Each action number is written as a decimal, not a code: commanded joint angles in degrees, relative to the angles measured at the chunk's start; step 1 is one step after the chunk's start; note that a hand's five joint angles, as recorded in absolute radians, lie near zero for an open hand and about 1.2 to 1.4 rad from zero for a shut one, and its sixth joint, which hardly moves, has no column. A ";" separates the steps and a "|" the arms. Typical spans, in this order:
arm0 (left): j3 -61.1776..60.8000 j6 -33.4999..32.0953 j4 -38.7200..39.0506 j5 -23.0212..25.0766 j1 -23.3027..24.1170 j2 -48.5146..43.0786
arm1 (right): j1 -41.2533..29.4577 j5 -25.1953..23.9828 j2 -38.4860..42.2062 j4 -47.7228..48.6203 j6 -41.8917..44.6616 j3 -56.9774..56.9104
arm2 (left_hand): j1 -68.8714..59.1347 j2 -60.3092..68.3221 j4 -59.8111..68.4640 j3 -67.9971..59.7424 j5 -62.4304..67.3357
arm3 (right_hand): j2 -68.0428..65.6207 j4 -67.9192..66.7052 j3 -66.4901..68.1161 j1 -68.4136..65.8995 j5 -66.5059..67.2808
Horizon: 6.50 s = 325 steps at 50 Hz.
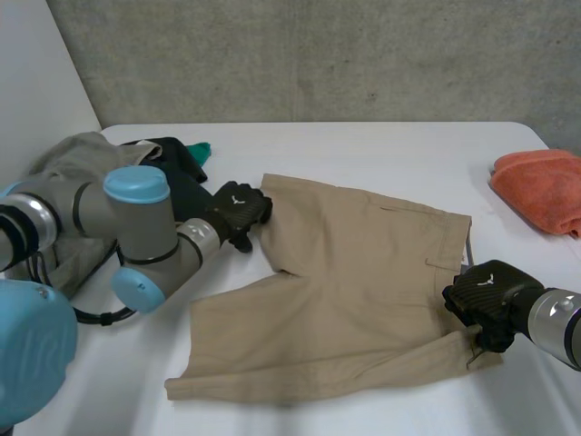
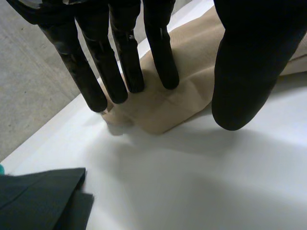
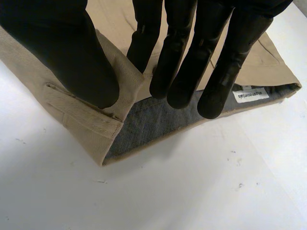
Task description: Fold the laundry.
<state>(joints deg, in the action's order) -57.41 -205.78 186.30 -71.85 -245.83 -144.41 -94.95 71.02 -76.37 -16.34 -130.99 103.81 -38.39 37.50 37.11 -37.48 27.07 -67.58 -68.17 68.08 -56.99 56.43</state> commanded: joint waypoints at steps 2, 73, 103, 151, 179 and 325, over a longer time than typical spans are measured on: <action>5.89 0.03 -0.24 0.75 2.10 -3.94 | 0.03 0.09 0.78 0.52 -0.32 0.17 | -1.59 2.49 2.88 -2.51 2.92 | -12.42 -11.83 11.92 -23.01 13.57; -31.67 3.07 -14.65 -13.40 5.09 38.03 | 0.20 0.17 2.45 8.24 -11.04 0.08 | 7.66 -6.76 -6.38 6.75 -6.33 | -12.42 -11.83 11.92 -23.01 13.57; -51.05 18.22 -14.56 -16.21 12.56 40.09 | 0.29 0.79 2.45 10.10 -13.07 0.78 | -41.58 42.48 42.86 -42.49 42.90 | -12.42 -11.83 11.92 -23.01 13.57; 21.25 -24.85 17.52 -19.29 7.99 -14.72 | -7.44 14.94 24.14 48.93 -11.48 -21.45 | -41.61 42.50 42.89 -42.52 42.93 | -12.42 -11.83 11.92 -23.01 13.57; -4.10 -15.54 24.46 -19.20 7.91 6.94 | -5.52 3.18 11.24 18.11 -24.75 -23.83 | 24.65 -23.75 -23.37 23.74 -23.32 | 53.46 54.06 -53.97 42.88 -52.31; -35.94 8.11 19.28 -22.54 3.07 38.33 | -33.90 -2.74 26.82 22.49 -33.01 -36.93 | 25.15 -24.25 -23.87 24.24 -23.82 | 41.65 42.25 -42.16 31.07 -40.50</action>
<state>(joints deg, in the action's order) -95.75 -198.30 205.47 -94.35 -242.75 -105.49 -128.87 64.75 -45.20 5.01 -162.81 66.11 -14.66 14.70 14.58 -15.15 4.26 -41.48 -43.60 41.97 -34.08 32.14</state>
